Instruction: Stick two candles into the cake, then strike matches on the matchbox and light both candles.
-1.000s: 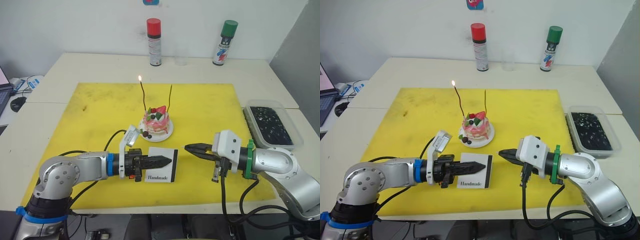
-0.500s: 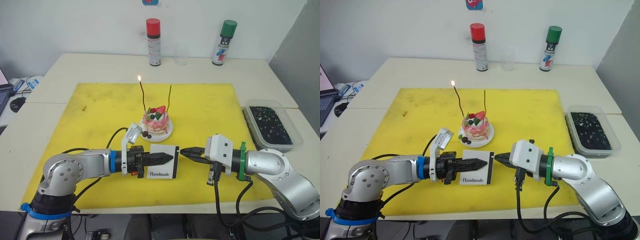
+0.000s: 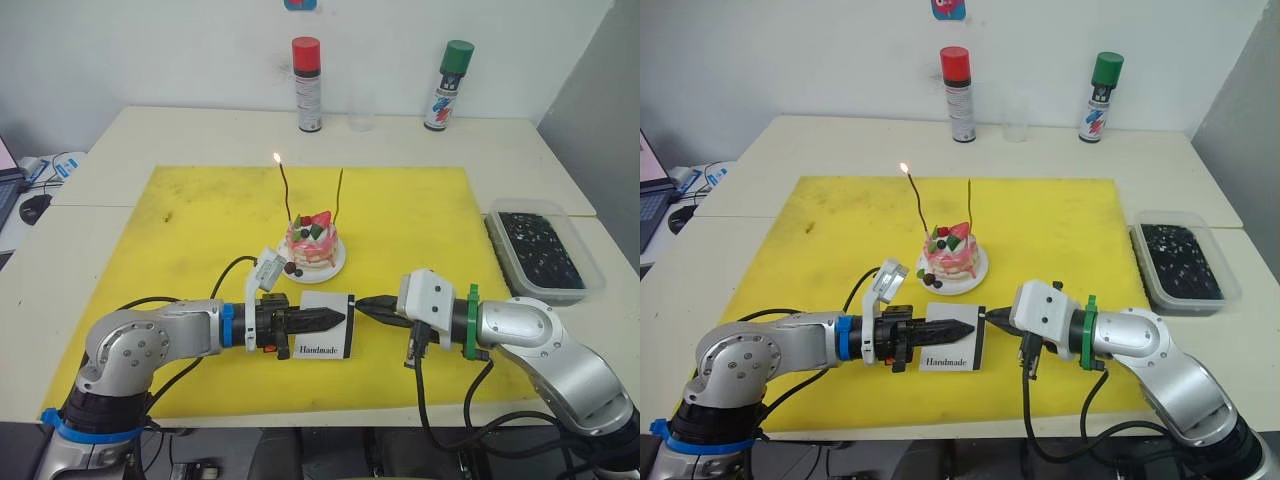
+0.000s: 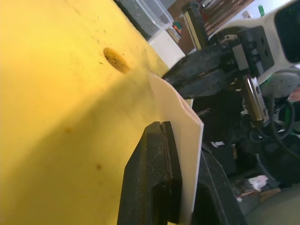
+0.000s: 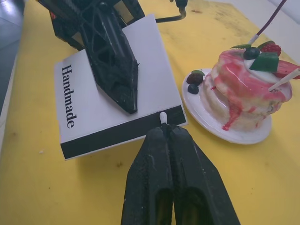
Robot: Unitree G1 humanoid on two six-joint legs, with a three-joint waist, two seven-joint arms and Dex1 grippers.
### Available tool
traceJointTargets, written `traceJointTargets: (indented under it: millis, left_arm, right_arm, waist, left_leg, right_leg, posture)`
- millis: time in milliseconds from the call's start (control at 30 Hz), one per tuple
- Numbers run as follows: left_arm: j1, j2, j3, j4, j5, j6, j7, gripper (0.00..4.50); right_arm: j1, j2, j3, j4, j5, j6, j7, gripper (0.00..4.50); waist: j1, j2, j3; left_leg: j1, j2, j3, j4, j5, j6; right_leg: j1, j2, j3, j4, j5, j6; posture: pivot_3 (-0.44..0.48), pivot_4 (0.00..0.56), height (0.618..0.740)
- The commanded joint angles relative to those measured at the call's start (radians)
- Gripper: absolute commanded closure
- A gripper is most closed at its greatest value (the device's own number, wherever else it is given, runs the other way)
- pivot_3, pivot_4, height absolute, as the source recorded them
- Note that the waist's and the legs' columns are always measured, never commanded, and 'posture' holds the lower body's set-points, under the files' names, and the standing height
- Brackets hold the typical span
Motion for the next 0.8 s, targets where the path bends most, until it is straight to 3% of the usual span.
traceJointTargets:
  millis: [33,100,267,500,800]
  left_arm:
    - [0.026,0.020,-0.042,-0.078,0.034,-0.026,-0.059,4.50]
    - [0.070,0.032,-0.034,-0.098,0.038,-0.027,-0.059,4.50]
    - [0.123,0.035,-0.015,-0.123,0.034,-0.039,-0.046,4.50]
    - [0.135,0.027,-0.015,-0.130,0.037,-0.051,-0.039,4.50]
    - [0.139,0.018,-0.017,-0.127,0.040,-0.059,-0.034,4.50]
  right_arm:
    - [-0.062,0.068,-0.072,0.015,-0.029,0.018,-0.116,4.47]
    - [-0.109,0.123,-0.123,0.025,-0.016,0.034,-0.170,4.47]
    - [-0.170,0.153,-0.107,0.010,0.000,0.057,-0.172,4.47]
    - [-0.398,0.171,-0.049,0.216,-0.153,-0.115,-0.196,4.47]
    - [-0.434,0.176,-0.054,0.316,-0.220,-0.218,-0.178,4.47]
  waist:
    - [-0.001,0.000,0.000]
    - [-0.002,0.000,0.000]
    - [0.000,0.000,0.000]
    - [-0.003,0.001,0.000]
    - [0.000,0.001,0.000]
  left_leg:
    - [0.000,0.000,0.000,0.000,0.000,0.000]
    - [0.000,0.000,0.001,0.000,0.000,0.000]
    - [0.000,0.001,0.000,-0.001,0.000,0.000]
    - [0.000,0.001,0.001,0.002,0.000,0.000]
    - [-0.002,0.001,0.001,0.001,0.000,0.000]
  right_leg:
    - [0.000,0.000,0.000,0.000,0.000,0.000]
    - [0.000,0.000,0.001,0.000,0.000,0.000]
    - [-0.001,0.000,0.000,0.000,0.002,-0.005]
    - [-0.001,0.000,0.001,0.000,0.003,-0.002]
    - [-0.001,0.000,0.000,-0.001,0.004,-0.004]
  posture:
    - [0.000,0.150,0.740]
    - [0.000,0.150,0.740]
    - [0.000,0.150,0.740]
    - [0.000,0.150,0.740]
    - [0.000,0.150,0.740]
